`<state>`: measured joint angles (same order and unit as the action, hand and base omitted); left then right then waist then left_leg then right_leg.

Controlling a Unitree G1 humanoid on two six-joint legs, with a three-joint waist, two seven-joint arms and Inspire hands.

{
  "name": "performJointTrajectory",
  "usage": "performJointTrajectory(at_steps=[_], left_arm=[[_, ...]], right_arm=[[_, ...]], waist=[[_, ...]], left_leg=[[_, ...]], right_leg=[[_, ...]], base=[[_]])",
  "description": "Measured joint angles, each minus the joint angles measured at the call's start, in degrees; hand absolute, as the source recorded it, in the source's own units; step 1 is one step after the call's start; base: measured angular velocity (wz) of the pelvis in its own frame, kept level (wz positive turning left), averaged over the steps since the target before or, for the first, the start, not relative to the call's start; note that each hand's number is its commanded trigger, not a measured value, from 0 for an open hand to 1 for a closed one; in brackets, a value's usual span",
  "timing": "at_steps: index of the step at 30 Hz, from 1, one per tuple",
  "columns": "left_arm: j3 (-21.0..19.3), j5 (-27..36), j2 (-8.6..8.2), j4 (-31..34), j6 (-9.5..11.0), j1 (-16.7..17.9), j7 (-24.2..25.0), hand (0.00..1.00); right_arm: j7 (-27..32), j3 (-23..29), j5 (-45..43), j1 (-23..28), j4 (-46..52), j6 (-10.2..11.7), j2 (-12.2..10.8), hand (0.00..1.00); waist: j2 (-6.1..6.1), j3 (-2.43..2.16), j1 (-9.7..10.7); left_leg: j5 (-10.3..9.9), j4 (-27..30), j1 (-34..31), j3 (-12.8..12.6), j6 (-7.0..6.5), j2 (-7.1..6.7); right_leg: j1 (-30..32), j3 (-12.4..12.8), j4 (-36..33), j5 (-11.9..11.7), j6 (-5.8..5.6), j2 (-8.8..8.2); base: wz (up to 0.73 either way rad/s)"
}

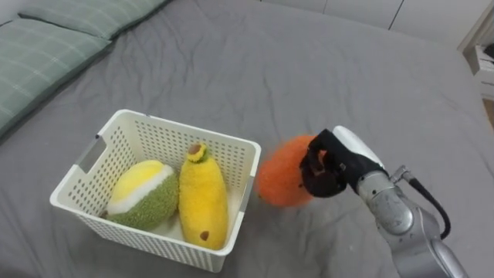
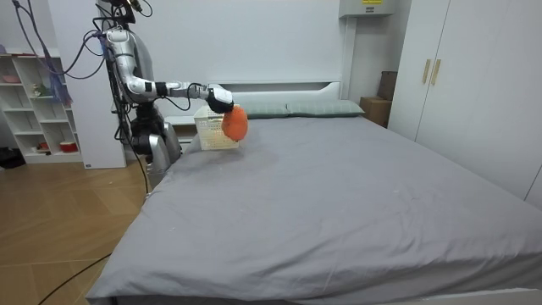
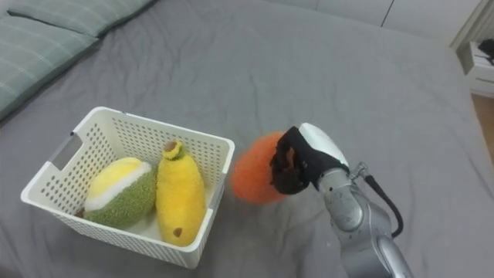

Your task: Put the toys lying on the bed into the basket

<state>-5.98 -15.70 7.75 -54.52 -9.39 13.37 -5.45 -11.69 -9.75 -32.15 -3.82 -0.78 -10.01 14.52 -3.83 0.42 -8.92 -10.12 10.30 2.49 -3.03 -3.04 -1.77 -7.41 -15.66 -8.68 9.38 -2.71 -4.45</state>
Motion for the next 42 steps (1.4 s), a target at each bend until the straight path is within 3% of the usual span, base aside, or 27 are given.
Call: performJointTrajectory(at_steps=[10,16,28,32,37,42], left_arm=[[-1.1,0.0,-0.01,0.0,0.1,-0.5,0.0,0.00],[-1.9,0.5,-0.04,-0.5,1.2,-0.6,-0.1,0.00],[-2.6,-0.2,-0.07,-0.1,1.3,-1.4,0.1,0.00],[-2.7,0.5,0.42,-2.5,2.6,-2.9,0.1,0.00],[-2.7,0.5,0.72,-3.9,2.4,-3.6,-0.2,0.00],[-2.7,0.4,0.94,-3.6,2.2,-4.0,-0.1,0.00]], right_arm=[[0.2,2.6,0.0,-3.9,2.0,0.0,3.2,1.00],[0.2,2.7,-1.8,-4.3,7.0,-0.1,3.1,1.00],[-1.9,2.5,-1.9,-12.2,15.4,-1.0,2.3,1.00],[-2.4,1.4,-1.9,-16.4,15.6,-1.0,1.7,1.00],[-3.1,-2.3,-1.9,-20.6,15.7,-1.4,1.5,1.00],[-4.9,-4.6,-1.9,-23.0,16.1,-2.6,1.4,1.00]], waist=[[-0.60,0.20,0.4],[-0.66,0.18,0.5],[-0.81,0.06,-1.4],[-1.27,-0.12,-2.2],[-2.26,-0.44,-2.9],[-2.96,-0.55,-4.9]], left_leg=[[0.1,-0.5,0.0,-0.2,0.05,0.00],[0.1,-0.6,0.2,-0.9,0.05,0.07],[0.1,-0.7,0.1,-0.8,0.05,0.12],[0.1,-0.7,0.1,-0.5,0.07,0.10],[0.1,-0.7,0.0,-0.1,0.07,0.03],[0.1,-0.6,-0.3,0.4,0.07,-0.02]], right_leg=[[0.5,0.3,0.0,0.0,0.00,0.03],[0.5,0.6,0.0,0.0,0.00,0.00],[0.6,0.9,0.0,0.0,0.02,0.12],[0.5,0.7,0.0,0.0,0.02,0.12],[0.5,-0.1,0.0,0.0,0.01,0.04],[0.5,-0.2,0.0,-0.1,-0.03,0.02]], base=[[0.00],[-0.03],[0.00],[0.00],[0.03],[0.04]])
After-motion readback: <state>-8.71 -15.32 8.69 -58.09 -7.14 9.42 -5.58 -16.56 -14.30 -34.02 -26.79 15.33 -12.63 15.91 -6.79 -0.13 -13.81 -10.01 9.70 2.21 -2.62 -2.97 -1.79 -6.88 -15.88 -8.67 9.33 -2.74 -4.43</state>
